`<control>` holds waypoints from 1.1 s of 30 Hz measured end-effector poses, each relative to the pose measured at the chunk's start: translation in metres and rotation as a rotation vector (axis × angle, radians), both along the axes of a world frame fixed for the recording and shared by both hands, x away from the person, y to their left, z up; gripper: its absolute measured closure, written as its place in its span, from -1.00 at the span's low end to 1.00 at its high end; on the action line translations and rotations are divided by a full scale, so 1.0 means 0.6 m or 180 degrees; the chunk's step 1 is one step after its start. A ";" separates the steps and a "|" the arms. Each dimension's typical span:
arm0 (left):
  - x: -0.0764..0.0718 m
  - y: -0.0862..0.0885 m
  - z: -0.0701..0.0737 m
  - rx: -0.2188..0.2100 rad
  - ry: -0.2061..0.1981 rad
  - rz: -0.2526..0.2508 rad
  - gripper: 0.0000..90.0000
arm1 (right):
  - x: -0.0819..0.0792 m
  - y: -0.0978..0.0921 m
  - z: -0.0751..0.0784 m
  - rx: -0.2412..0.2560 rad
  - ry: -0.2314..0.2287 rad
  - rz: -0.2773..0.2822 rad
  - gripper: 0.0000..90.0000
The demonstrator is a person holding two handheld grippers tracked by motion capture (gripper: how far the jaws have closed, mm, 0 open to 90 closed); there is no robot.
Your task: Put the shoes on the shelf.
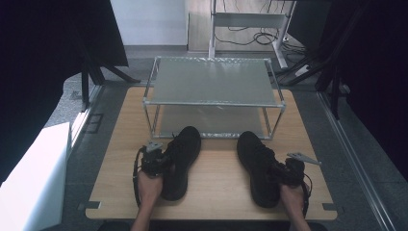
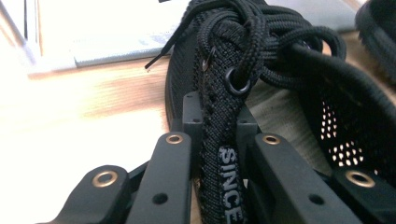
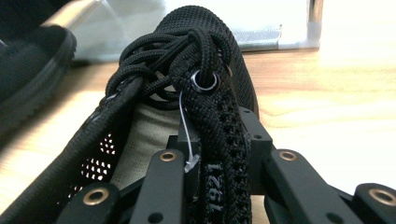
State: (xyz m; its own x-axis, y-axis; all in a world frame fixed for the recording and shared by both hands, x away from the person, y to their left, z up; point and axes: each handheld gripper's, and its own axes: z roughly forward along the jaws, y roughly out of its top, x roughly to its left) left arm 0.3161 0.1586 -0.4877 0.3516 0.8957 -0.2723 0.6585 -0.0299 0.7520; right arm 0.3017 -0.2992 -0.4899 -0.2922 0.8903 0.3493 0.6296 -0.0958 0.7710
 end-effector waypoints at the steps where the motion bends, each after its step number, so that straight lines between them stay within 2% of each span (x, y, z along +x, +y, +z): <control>1: 0.000 0.004 -0.001 -0.0067 0.0009 0.0017 0.82 | 0.001 -0.004 0.000 0.0127 0.0039 0.0004 0.66; 4: -0.001 0.007 -0.002 -0.0189 0.0041 0.0008 0.82 | 0.001 -0.014 0.000 0.0442 0.0109 -0.0008 0.66; 8: -0.006 0.000 -0.003 -0.0325 0.0051 -0.0030 0.82 | 0.001 -0.017 0.005 0.0637 0.0121 0.0014 0.66; 11: -0.008 -0.004 -0.001 -0.0499 0.0044 -0.0032 0.82 | 0.002 -0.016 0.009 0.0765 0.0125 0.0039 0.66; 13: -0.009 -0.006 0.002 -0.0573 0.0038 -0.0060 0.82 | 0.003 -0.015 0.012 0.0820 0.0120 0.0065 0.66; 18: -0.015 -0.011 0.015 -0.0653 -0.0029 -0.0126 0.82 | 0.005 -0.016 0.019 0.0984 0.0080 0.0111 0.66; 21: -0.018 -0.013 0.021 -0.0771 -0.0048 -0.0169 0.82 | 0.004 -0.016 0.025 0.1092 0.0055 0.0157 0.66; 25: -0.023 -0.017 0.030 -0.0871 -0.0096 -0.0240 0.82 | 0.003 -0.011 0.035 0.1170 0.0011 0.0231 0.66; 33: -0.034 -0.017 0.057 -0.1086 -0.0281 -0.0372 0.81 | 0.001 0.002 0.057 0.1337 -0.0071 0.0350 0.65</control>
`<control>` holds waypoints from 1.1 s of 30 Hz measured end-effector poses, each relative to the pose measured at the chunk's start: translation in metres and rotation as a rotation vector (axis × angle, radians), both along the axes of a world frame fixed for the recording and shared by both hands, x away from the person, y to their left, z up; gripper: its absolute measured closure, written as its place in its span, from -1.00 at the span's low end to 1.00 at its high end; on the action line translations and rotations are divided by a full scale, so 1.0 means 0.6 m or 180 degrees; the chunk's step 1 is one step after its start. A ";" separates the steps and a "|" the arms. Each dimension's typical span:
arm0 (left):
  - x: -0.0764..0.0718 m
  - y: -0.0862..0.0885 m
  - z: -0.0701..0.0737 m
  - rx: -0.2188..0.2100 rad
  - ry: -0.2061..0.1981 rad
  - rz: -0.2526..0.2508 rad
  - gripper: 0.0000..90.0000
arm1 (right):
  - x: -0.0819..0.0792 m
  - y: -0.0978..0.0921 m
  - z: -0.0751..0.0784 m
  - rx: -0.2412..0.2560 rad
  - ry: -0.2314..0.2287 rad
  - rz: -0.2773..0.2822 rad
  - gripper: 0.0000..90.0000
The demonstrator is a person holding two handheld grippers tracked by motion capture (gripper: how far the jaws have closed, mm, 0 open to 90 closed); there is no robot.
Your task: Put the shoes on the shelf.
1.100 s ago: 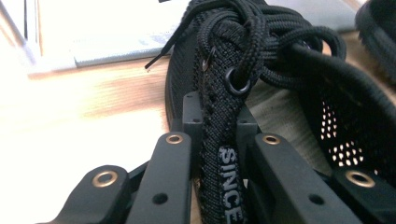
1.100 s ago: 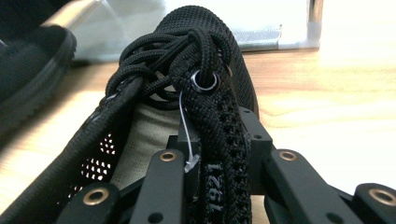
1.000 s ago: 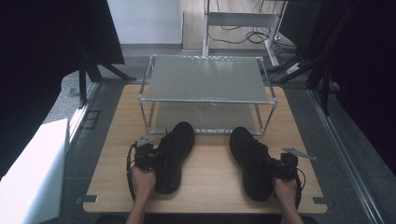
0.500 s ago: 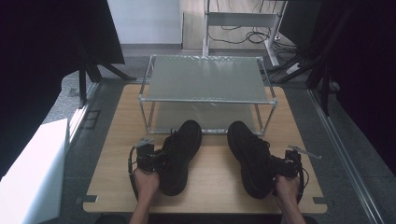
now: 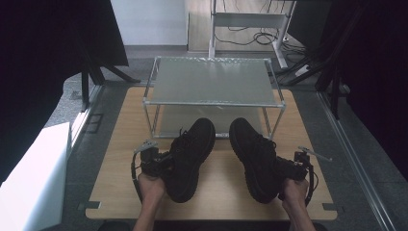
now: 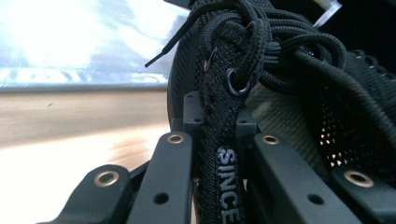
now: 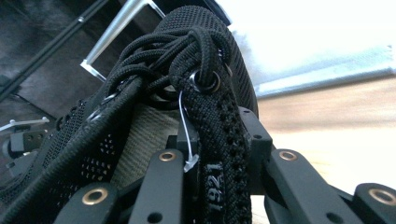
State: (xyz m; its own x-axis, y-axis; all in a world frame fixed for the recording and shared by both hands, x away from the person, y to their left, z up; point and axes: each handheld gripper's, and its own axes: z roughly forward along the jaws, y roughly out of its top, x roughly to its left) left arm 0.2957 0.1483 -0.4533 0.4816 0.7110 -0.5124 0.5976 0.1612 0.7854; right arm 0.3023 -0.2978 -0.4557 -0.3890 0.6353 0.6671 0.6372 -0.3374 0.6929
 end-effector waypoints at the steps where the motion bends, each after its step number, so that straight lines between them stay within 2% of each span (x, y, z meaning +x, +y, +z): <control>1: -0.002 0.000 0.004 -0.0026 -0.0016 -0.0002 0.81 | 0.000 0.001 0.003 0.0020 -0.0014 0.0009 0.65; 8: -0.013 -0.009 0.033 -0.0100 -0.0184 0.0007 0.81 | 0.000 0.009 0.028 0.0202 -0.0113 0.0040 0.65; 13: -0.018 -0.013 0.053 -0.0211 -0.0276 0.0027 0.81 | 0.003 0.014 0.043 0.0355 -0.0146 0.0046 0.65; 17: -0.017 -0.014 0.066 -0.0269 -0.0302 0.0080 0.80 | 0.007 0.020 0.056 0.0445 -0.0169 0.0050 0.65; 25: -0.006 -0.011 0.090 -0.0336 -0.0325 0.0179 0.80 | 0.025 0.041 0.089 0.0505 -0.0214 0.0053 0.65; 33: 0.019 -0.003 0.116 -0.0406 -0.0321 0.0279 0.80 | 0.052 0.063 0.116 0.0529 -0.0231 0.0018 0.65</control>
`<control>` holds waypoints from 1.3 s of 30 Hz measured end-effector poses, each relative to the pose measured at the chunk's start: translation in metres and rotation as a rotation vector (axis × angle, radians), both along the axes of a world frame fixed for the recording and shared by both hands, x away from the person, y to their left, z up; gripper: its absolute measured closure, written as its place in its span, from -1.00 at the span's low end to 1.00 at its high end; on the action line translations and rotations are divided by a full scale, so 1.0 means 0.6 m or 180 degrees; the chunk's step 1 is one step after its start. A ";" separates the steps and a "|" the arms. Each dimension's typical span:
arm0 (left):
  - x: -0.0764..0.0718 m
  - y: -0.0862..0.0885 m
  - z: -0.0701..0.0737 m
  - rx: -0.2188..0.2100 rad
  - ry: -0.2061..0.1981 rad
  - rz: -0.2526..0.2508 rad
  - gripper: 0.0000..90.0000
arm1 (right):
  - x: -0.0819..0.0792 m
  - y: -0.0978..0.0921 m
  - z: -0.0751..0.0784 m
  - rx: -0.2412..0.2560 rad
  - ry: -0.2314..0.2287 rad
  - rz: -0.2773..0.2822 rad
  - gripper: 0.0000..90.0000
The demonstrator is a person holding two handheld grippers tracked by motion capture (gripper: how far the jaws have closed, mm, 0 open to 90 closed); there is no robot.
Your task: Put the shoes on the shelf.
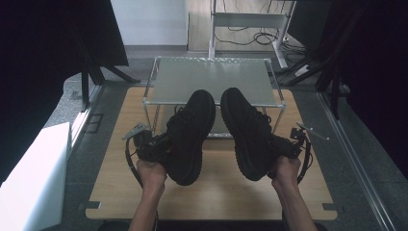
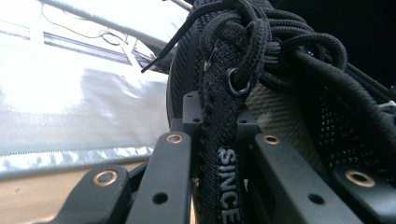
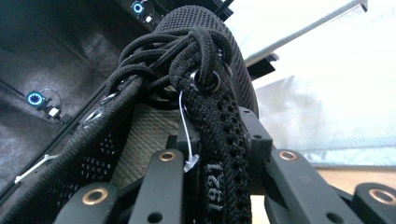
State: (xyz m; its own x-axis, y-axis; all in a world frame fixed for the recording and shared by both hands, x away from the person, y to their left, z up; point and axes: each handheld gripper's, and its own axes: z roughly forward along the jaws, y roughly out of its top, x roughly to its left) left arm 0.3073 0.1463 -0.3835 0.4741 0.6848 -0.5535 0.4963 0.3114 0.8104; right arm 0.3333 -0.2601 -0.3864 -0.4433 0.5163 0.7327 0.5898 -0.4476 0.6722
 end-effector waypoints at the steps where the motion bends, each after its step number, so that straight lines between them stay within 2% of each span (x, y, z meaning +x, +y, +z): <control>1: 0.004 0.000 0.004 -0.0006 -0.0001 0.0021 0.80 | 0.004 0.003 0.003 0.0011 0.0002 -0.0007 0.65; 8: 0.039 -0.002 0.032 -0.0090 0.0014 0.0106 0.79 | 0.033 0.020 0.027 0.0061 0.0039 -0.0069 0.65; 11: 0.055 -0.005 0.046 -0.0064 0.0002 0.0140 0.79 | 0.048 0.028 0.036 0.0045 0.0042 -0.0089 0.65; 18: 0.098 -0.005 0.071 -0.0081 0.0075 0.0243 0.79 | 0.080 0.038 0.059 0.0034 0.0091 -0.0173 0.65; 26: 0.146 -0.011 0.089 -0.0003 0.0180 0.0357 0.78 | 0.120 0.040 0.076 0.0054 0.0182 -0.0288 0.65; 33: 0.186 -0.011 0.095 -0.0015 0.0306 0.0479 0.78 | 0.161 0.044 0.085 0.0093 0.0279 -0.0408 0.65; 39: 0.221 -0.016 0.102 0.0022 0.0388 0.0565 0.78 | 0.196 0.058 0.090 -0.0022 0.0336 -0.0485 0.65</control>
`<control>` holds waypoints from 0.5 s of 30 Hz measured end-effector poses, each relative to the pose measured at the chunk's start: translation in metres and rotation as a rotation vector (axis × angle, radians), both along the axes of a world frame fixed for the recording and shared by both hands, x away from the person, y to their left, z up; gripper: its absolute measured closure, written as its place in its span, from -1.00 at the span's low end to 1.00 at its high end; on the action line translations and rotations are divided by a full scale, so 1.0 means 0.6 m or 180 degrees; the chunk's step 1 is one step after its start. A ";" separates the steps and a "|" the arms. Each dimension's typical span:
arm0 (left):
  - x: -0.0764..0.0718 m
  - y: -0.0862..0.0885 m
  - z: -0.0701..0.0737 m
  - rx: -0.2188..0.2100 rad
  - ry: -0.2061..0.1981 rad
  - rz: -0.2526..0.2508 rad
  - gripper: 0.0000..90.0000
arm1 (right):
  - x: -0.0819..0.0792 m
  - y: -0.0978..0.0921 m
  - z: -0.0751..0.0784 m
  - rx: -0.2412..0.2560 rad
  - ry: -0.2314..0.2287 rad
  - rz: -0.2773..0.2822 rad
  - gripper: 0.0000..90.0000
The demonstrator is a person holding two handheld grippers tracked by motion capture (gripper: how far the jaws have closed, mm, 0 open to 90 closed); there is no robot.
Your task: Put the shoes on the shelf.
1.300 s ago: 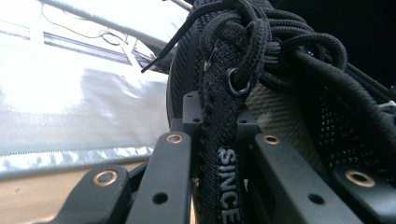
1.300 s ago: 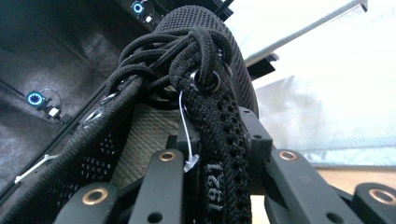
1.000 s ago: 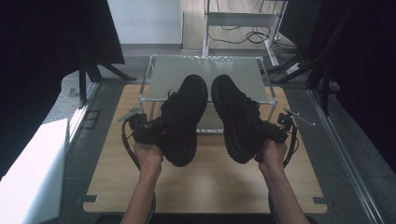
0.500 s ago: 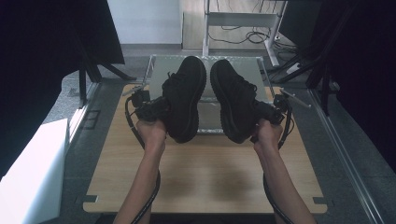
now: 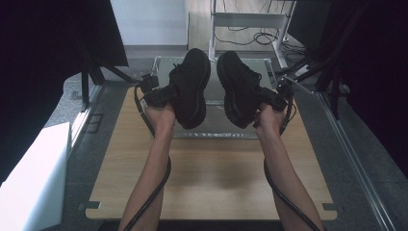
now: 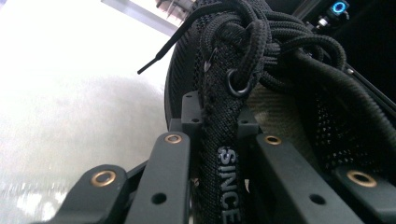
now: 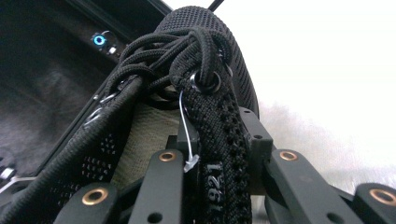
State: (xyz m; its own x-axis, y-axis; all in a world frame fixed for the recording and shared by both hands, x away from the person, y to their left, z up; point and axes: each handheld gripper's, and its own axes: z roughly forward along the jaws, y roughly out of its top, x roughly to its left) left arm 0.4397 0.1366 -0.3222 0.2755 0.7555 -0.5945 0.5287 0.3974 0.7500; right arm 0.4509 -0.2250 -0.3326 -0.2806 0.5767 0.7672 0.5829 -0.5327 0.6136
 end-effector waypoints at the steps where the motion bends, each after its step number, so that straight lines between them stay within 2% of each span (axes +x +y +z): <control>1: 0.005 -0.001 0.001 0.0000 0.0012 0.0003 0.78 | 0.006 0.001 -0.001 -0.0009 0.0017 -0.0009 0.65; 7: 0.031 -0.007 0.005 0.0104 0.0099 0.0064 0.78 | 0.031 0.006 -0.002 -0.0054 0.0085 -0.0104 0.65; 10: 0.042 -0.009 0.010 0.0098 0.0130 0.0078 0.78 | 0.040 0.006 0.000 -0.0066 0.0101 -0.0148 0.65; 12: 0.049 -0.013 0.015 0.0209 0.0149 0.0117 0.78 | 0.045 0.006 0.002 -0.0116 0.0103 -0.0168 0.65; 15: 0.059 -0.019 0.022 0.0285 0.0206 0.0133 0.77 | 0.054 0.008 0.006 -0.0257 0.0123 -0.0222 0.65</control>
State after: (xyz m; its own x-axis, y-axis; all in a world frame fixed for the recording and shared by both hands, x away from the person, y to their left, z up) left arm 0.4754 0.1252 -0.3091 0.2058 0.8163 -0.5397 0.5614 0.3533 0.7483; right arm 0.4834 -0.2201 -0.3291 -0.2088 0.6542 0.7269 0.5702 -0.5224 0.6340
